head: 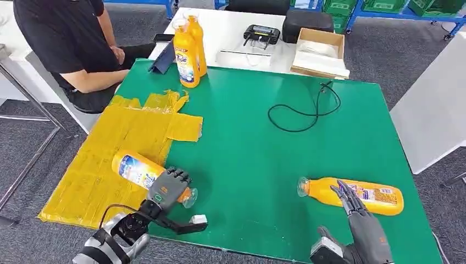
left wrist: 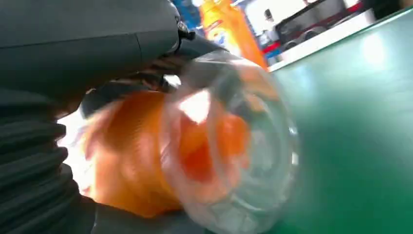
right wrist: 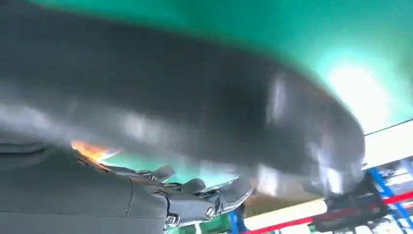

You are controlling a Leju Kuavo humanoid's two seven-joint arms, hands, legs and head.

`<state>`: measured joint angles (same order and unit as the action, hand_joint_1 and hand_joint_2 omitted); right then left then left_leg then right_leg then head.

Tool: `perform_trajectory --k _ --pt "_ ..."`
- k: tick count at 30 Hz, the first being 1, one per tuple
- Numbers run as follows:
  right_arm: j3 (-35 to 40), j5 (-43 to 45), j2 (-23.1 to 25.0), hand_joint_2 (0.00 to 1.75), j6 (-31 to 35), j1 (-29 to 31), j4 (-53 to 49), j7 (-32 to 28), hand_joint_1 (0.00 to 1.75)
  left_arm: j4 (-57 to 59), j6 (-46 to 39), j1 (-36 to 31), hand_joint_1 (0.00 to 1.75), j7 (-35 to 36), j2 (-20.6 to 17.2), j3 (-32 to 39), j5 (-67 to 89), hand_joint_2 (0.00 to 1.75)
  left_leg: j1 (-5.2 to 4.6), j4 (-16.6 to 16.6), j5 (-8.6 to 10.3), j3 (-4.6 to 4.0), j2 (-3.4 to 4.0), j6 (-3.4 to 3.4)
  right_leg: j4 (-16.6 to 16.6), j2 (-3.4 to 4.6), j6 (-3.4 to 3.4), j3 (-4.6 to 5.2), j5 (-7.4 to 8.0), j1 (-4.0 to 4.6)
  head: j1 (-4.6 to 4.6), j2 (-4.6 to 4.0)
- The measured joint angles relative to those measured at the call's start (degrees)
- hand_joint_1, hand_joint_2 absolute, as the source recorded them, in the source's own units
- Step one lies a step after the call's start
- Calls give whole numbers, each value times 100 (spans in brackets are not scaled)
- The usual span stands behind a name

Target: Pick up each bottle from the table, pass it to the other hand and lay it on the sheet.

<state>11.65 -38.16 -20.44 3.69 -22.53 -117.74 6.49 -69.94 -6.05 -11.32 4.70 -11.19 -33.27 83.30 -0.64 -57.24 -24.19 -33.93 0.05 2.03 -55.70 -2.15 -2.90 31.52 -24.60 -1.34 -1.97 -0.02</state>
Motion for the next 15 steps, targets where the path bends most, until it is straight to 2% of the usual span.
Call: perform_trajectory --k 6,14,15 --pt "-275 -291 7 175 -112 -3 118 153 0 299 -88 -164 0 34 61 79 41 175 1 0 9 12 1 -4 0 0 3 -7 9 0 -4 0" --pt "-852 -460 -249 175 -618 -2 557 96 0 157 -98 -100 0 -988 85 376 -1185 175 -1 -1 16 7 1 1 0 0 4 -5 17 -1 -2 0" --pt "-933 -580 -262 175 -662 16 645 70 0 82 -85 -45 0 -1098 118 429 -1424 0 -1 -2 16 6 1 1 0 0 4 -2 17 -1 -4 0"
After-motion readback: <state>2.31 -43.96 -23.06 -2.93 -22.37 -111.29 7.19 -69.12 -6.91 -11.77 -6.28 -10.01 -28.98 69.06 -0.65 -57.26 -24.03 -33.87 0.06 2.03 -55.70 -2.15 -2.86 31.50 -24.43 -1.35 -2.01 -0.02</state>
